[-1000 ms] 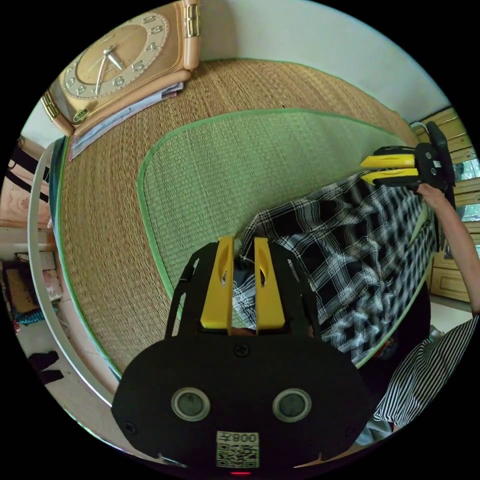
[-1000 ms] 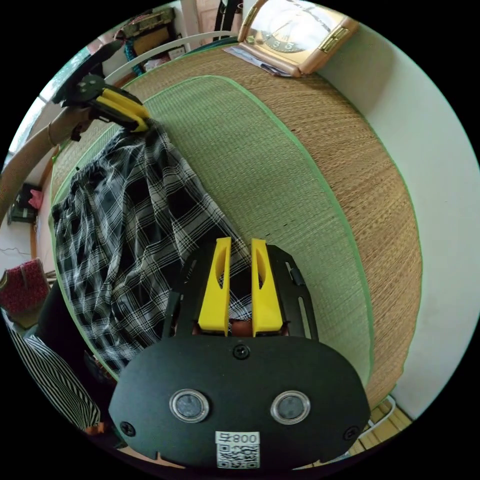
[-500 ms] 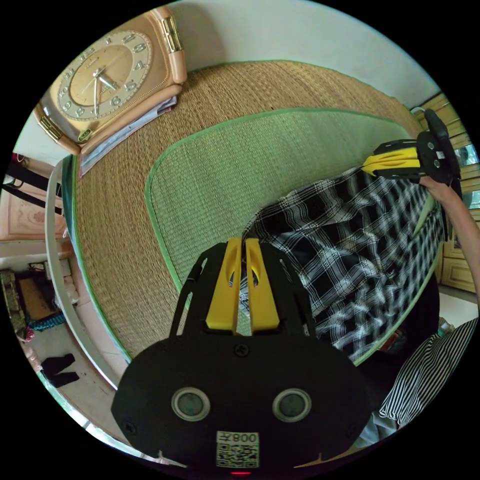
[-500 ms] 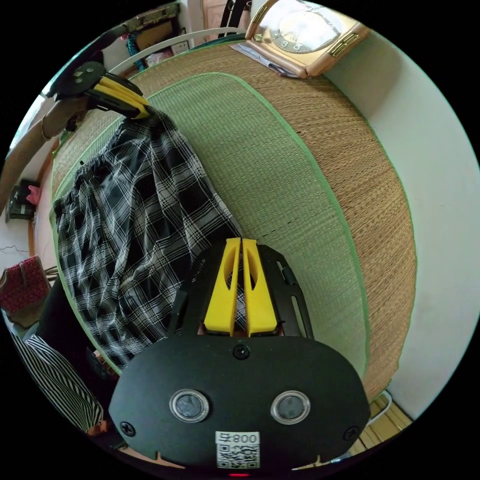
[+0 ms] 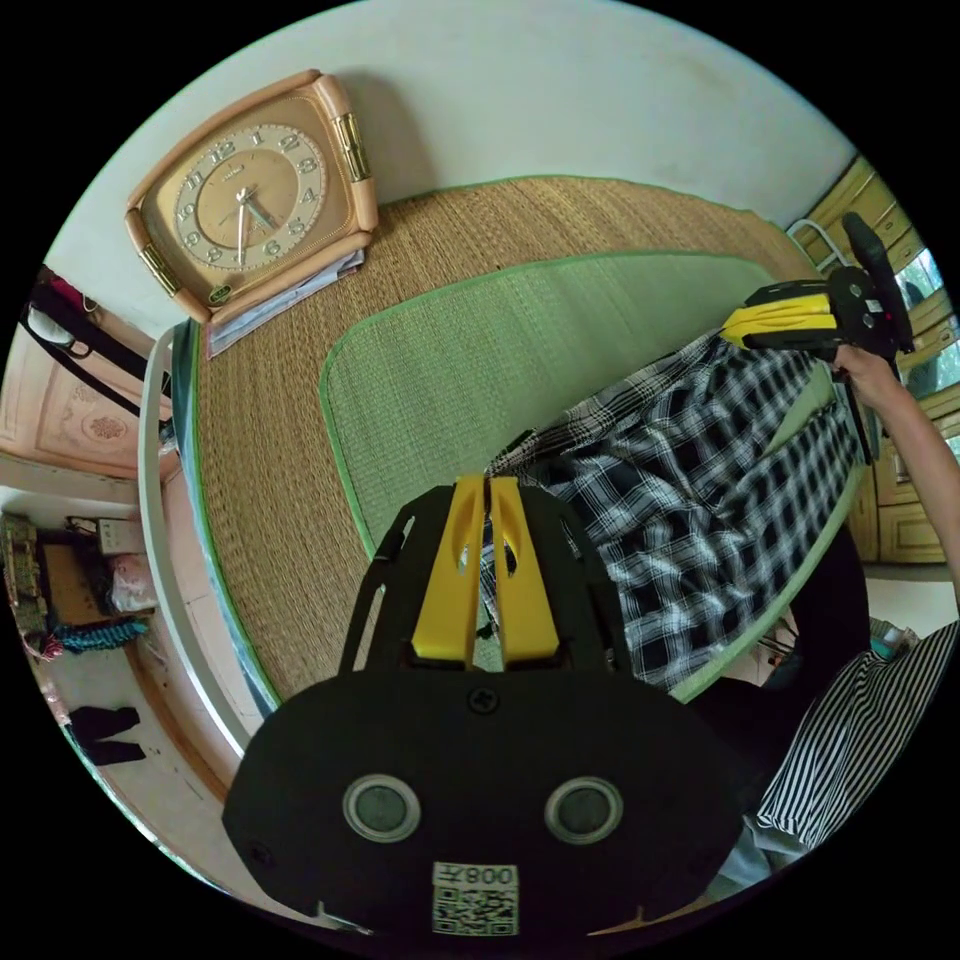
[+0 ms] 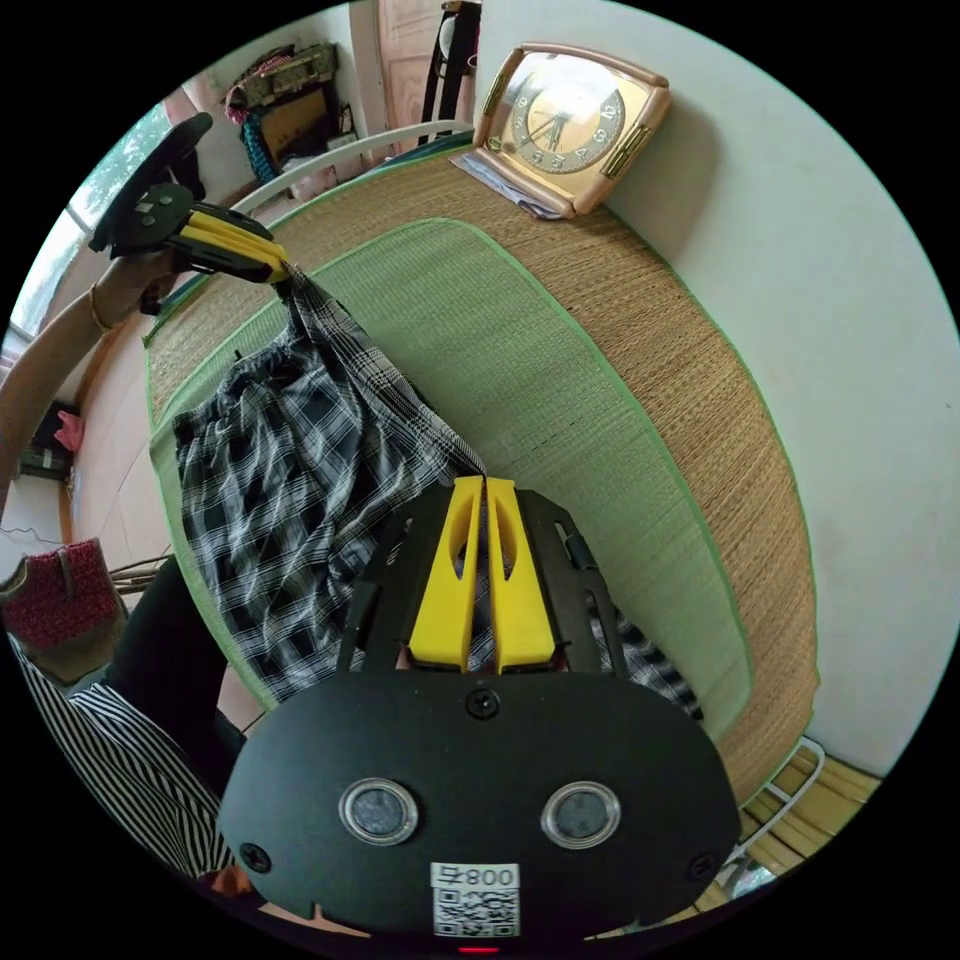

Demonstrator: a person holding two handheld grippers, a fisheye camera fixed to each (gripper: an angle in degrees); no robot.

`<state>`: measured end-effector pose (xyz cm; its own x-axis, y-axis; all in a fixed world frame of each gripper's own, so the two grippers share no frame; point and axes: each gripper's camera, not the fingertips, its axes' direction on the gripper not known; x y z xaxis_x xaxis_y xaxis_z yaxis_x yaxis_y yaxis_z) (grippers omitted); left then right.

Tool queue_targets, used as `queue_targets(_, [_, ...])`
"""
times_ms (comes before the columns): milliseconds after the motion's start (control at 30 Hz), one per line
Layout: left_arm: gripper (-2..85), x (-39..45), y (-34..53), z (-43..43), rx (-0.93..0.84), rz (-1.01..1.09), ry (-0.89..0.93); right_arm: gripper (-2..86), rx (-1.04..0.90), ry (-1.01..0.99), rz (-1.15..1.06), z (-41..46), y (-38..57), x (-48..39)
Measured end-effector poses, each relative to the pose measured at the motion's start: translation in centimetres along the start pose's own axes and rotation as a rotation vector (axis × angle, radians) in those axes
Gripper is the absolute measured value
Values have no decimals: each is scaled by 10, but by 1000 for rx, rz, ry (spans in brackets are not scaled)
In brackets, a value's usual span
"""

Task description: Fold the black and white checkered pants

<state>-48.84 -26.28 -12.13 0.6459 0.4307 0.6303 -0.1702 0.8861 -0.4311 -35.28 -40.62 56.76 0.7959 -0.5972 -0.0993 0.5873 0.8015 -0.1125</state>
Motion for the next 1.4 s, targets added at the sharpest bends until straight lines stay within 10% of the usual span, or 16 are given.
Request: queue_targets(1400, [6, 101, 308, 181, -157, 1, 129, 2, -208, -206, -129, 138, 230, -222])
